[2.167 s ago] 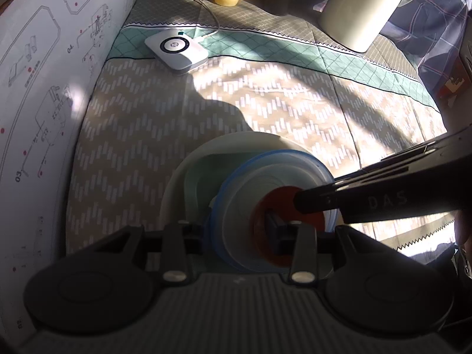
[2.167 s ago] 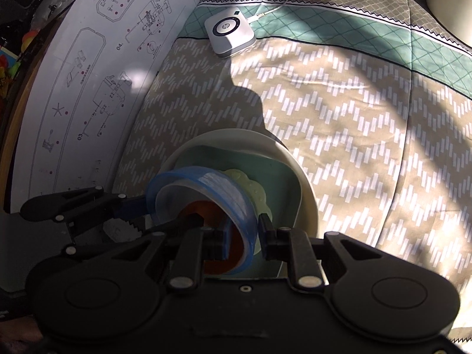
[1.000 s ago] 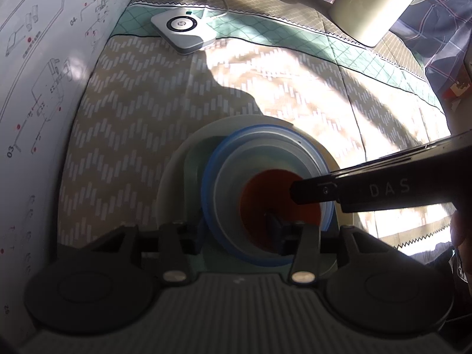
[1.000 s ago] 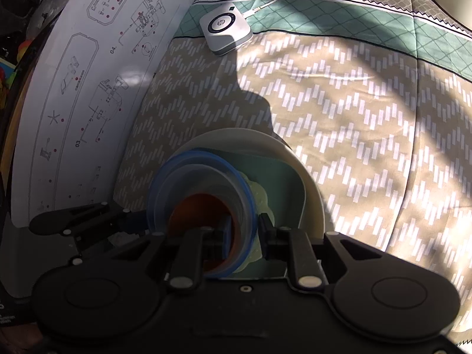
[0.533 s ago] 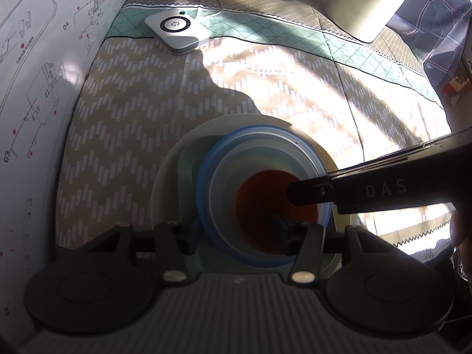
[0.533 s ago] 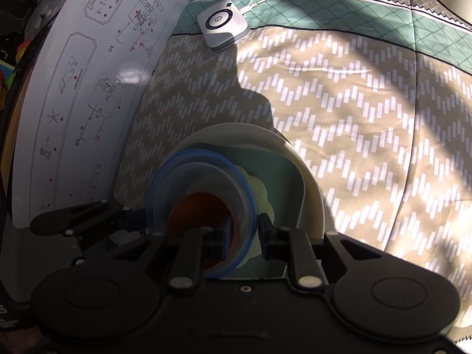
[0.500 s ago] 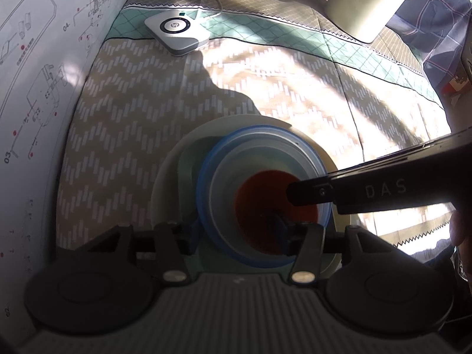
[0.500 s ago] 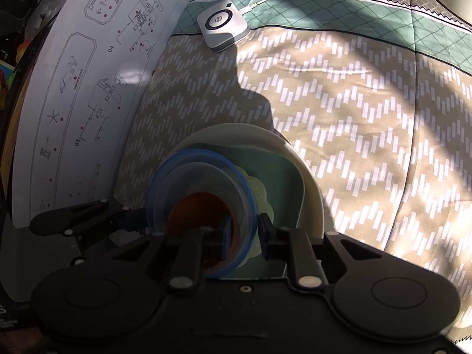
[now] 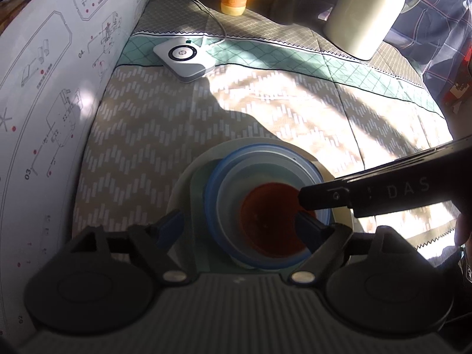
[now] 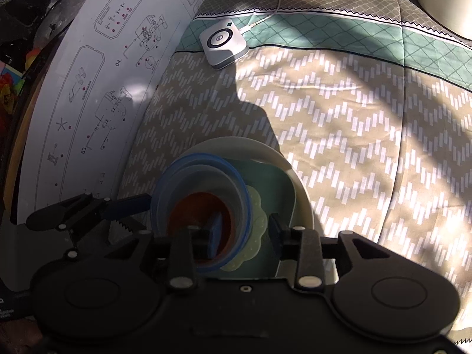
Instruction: Organize plates and bowls
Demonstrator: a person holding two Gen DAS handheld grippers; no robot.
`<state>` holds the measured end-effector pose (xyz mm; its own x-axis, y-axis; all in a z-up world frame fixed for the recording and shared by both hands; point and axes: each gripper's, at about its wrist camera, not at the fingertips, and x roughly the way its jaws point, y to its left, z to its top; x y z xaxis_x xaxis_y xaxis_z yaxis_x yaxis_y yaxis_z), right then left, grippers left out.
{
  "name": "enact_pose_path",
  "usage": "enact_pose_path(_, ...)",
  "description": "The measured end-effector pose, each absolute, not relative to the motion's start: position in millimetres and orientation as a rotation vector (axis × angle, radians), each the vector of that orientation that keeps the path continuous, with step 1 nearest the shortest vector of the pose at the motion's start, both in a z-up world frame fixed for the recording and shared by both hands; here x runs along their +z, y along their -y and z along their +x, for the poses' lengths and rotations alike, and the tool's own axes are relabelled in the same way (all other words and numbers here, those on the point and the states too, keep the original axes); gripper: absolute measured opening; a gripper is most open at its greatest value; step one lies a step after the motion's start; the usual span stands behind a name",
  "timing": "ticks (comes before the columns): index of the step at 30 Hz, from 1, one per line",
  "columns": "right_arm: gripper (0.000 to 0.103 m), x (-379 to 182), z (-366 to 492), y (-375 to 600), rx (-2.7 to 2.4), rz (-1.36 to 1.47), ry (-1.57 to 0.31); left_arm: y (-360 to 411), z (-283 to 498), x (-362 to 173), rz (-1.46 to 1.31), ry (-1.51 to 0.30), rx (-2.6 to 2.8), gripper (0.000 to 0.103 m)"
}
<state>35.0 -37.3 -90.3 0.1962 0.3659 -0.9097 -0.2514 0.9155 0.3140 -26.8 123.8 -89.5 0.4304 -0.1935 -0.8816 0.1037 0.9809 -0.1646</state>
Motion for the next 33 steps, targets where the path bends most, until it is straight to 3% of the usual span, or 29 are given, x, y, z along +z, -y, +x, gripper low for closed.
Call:
enact_pose_path(4,0.061,-81,28,42,0.434,0.096,-1.261,-127,-38,-78,-0.066,-1.016,-0.173,0.097)
enact_pose_path(6,0.078,-75,24,46,0.434,0.091,-1.232,-129,-45,-72,-0.054,-0.964,-0.165,0.100)
enact_pose_path(9,0.093,-64,15,52,0.435,0.076,-1.179,-134,-56,-63,-0.059,-0.897,-0.166,0.103)
enact_pose_path(12,0.101,-57,6,59,0.429,0.061,-1.136,-137,-67,-57,-0.048,-0.847,-0.163,0.103)
enact_pose_path(19,0.103,-48,-16,72,0.432,0.013,-1.076,-134,-94,-48,0.014,-0.767,-0.201,0.103)
enact_pose_path(33,0.103,-62,-82,95,0.372,-0.165,-0.996,-116,-133,-77,0.083,-0.820,-0.242,0.103)
